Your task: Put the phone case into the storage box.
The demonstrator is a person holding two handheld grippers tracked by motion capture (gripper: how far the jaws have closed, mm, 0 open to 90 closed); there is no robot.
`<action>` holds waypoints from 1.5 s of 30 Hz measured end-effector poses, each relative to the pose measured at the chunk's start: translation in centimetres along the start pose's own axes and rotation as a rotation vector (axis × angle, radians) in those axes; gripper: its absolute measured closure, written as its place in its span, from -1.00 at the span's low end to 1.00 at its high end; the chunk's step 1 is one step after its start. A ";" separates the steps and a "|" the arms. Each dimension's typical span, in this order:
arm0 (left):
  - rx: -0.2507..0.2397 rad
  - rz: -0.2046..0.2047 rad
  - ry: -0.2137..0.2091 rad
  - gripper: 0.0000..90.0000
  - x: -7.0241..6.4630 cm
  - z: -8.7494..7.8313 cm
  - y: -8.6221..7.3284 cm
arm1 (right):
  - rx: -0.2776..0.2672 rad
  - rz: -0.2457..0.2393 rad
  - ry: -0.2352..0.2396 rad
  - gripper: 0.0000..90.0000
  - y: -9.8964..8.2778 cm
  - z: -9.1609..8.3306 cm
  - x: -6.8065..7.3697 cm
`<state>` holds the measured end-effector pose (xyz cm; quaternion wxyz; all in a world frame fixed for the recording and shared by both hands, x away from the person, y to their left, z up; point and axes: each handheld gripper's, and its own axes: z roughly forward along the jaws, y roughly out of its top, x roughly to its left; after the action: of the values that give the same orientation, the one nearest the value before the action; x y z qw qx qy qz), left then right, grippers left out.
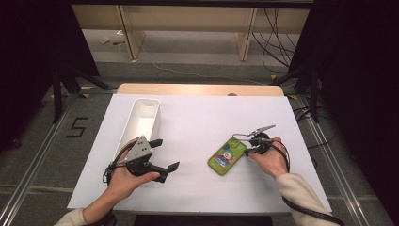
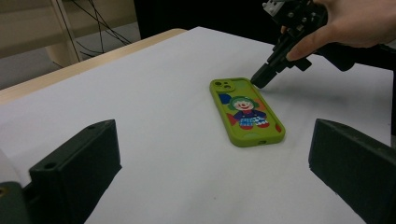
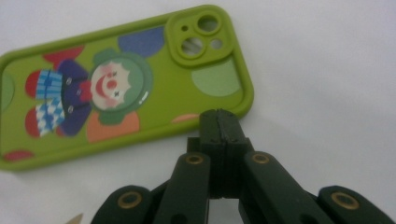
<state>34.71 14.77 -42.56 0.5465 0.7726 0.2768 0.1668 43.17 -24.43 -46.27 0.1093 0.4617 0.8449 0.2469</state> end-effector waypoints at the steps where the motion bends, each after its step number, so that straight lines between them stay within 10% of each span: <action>1: 0.000 0.000 0.000 -0.96 0.0 0.0 0.0 | -0.005 -0.003 -0.002 1.00 0.3 0.2 0.0; 25: 0.001 -0.001 -0.004 -0.96 0.0 0.0 0.0 | -0.079 -0.063 0.007 1.00 5.2 4.2 2.2; 45: 0.006 -0.001 -0.007 -0.95 -0.1 0.0 0.0 | -0.115 -0.140 0.050 1.00 6.0 4.9 4.3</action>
<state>34.64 14.73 -42.60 0.5451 0.7747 0.2758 0.1632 47.16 -16.61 -47.15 0.1314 0.3884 0.8619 0.2983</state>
